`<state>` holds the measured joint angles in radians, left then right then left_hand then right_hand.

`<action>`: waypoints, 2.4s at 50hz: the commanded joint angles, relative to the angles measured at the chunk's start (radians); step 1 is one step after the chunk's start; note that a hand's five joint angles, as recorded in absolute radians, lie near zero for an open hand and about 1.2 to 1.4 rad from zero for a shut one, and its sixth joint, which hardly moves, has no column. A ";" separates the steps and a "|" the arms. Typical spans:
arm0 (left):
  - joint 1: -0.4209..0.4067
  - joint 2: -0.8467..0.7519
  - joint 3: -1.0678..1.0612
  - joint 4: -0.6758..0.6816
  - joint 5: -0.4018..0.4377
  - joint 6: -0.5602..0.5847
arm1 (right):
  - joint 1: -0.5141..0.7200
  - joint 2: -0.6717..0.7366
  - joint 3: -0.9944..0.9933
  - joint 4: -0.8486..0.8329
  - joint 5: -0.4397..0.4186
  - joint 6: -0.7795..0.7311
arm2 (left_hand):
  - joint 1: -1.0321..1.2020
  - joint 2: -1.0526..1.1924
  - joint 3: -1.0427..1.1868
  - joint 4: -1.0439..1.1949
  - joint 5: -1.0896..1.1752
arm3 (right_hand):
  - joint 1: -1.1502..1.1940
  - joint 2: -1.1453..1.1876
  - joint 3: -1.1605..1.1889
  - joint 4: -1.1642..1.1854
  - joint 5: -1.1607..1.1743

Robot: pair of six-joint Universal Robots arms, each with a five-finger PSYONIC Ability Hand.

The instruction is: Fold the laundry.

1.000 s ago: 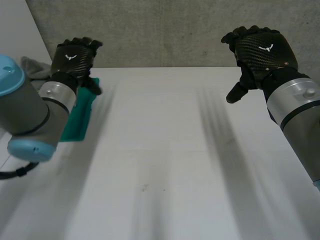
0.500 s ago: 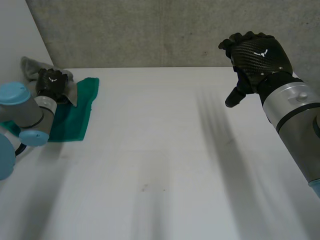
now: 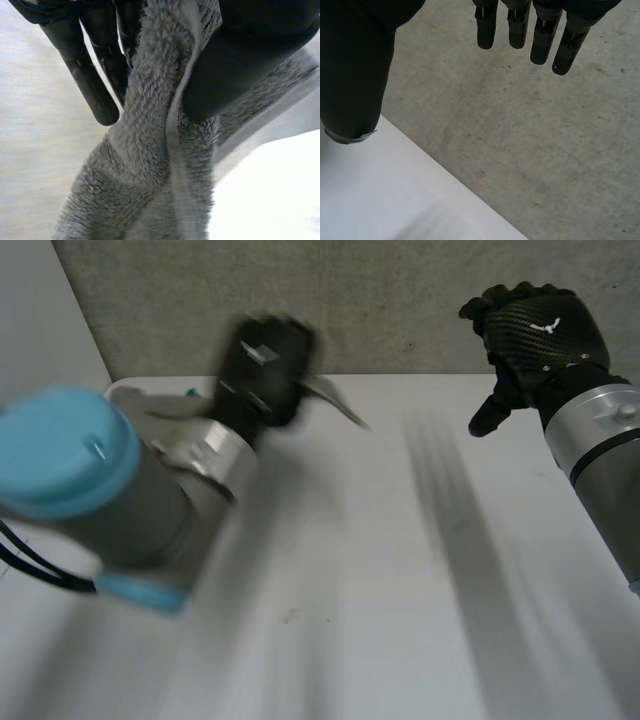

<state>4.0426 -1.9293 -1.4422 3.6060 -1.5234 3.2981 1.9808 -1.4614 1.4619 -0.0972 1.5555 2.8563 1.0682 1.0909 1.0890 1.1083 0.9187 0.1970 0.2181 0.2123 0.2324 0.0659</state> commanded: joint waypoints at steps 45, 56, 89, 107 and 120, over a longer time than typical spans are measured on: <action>0.493 -0.108 -0.231 -0.262 0.149 0.406 | -0.105 0.305 0.313 0.053 -0.236 -0.259 | -0.588 -0.610 -0.608 -0.628 -0.613 | 0.075 0.054 0.060 0.040 0.032; 0.493 -0.158 -0.207 -0.260 0.167 0.407 | -0.103 0.346 0.302 -0.035 -0.224 -0.235 | -0.406 -0.428 -0.426 -0.446 -0.431 | 1.010 0.989 0.995 0.975 0.967; 0.487 -0.240 -0.162 -0.259 0.178 0.408 | -0.152 0.203 0.321 -0.058 -0.221 -0.195 | -0.364 -0.387 -0.385 -0.405 -0.389 | 1.199 1.178 1.184 1.164 1.156; 0.483 -0.232 -0.161 -0.288 0.173 0.408 | -0.151 0.210 0.322 -0.059 -0.221 -0.196 | -0.423 -0.446 -0.444 -0.463 -0.448 | 1.199 1.178 1.184 1.164 1.156; 0.486 -0.197 -0.191 -0.325 0.180 0.406 | -0.146 0.214 0.327 -0.061 -0.221 -0.203 | -0.494 -0.516 -0.514 -0.534 -0.519 | 1.199 1.178 1.184 1.164 1.156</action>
<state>4.5262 -2.1240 -1.6266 3.2833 -1.3454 3.7026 1.8315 -1.2481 1.7845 -0.1569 1.3346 2.6586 0.5522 0.5442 0.5476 0.5395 0.3599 0.9720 1.1720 1.1805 1.1859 0.9907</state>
